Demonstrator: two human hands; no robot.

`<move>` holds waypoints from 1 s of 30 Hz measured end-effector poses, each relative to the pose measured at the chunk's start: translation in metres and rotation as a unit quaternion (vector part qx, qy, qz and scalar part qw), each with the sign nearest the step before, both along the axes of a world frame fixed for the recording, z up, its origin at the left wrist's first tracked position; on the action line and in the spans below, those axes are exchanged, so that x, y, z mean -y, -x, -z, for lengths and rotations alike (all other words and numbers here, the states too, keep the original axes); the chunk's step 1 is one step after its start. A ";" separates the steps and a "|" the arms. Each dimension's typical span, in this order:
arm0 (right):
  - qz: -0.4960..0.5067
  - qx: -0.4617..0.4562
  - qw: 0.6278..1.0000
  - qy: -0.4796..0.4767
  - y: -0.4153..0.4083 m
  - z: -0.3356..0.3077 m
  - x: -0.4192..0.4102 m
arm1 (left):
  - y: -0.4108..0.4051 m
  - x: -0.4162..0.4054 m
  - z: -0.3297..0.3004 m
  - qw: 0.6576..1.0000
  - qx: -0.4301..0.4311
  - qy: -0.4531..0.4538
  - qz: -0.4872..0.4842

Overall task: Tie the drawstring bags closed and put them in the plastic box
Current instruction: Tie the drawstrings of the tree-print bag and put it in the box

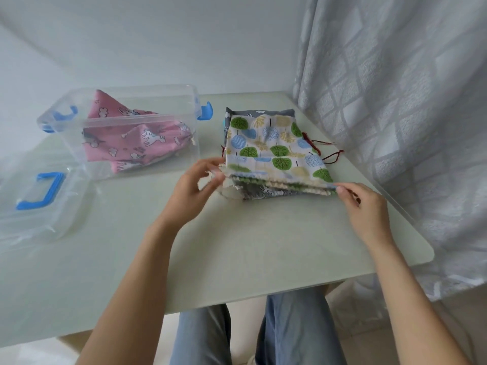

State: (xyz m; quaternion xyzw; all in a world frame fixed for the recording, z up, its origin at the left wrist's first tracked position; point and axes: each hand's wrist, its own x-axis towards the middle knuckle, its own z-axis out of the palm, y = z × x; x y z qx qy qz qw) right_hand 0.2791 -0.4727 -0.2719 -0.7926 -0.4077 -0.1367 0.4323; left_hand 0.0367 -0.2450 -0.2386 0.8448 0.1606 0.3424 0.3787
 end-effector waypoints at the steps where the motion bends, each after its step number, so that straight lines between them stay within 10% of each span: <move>1: -0.001 0.009 1.000 -0.015 -0.001 0.000 0.000 | 0.000 0.003 -0.004 0.996 0.045 0.079 0.013; 7: -0.012 0.069 0.997 -0.010 0.003 -0.006 -0.008 | -0.006 0.003 -0.013 0.899 0.267 0.343 0.048; 12: -0.043 -0.194 0.975 -0.100 0.019 -0.046 -0.036 | -0.016 -0.005 -0.017 0.827 0.323 0.458 0.036; 15: -0.114 -0.359 0.890 -0.256 0.026 -0.071 -0.067 | -0.026 -0.014 -0.017 0.853 0.288 0.435 -0.011; 19: -0.279 -0.585 0.618 -0.444 0.019 -0.067 -0.097 | -0.029 -0.021 -0.007 0.853 0.290 0.433 -0.042; 24: -0.238 -0.650 0.545 -0.473 0.005 -0.034 -0.100 | -0.010 -0.039 -0.003 0.781 0.402 0.476 -0.043; 27: -0.221 -0.654 0.565 -0.452 0.005 -0.037 -0.104 | -0.010 -0.036 -0.001 0.833 0.322 0.443 -0.087; 30: -0.182 -0.587 0.693 -0.378 0.006 -0.038 -0.106 | -0.010 -0.036 0.003 0.943 0.164 0.234 -0.172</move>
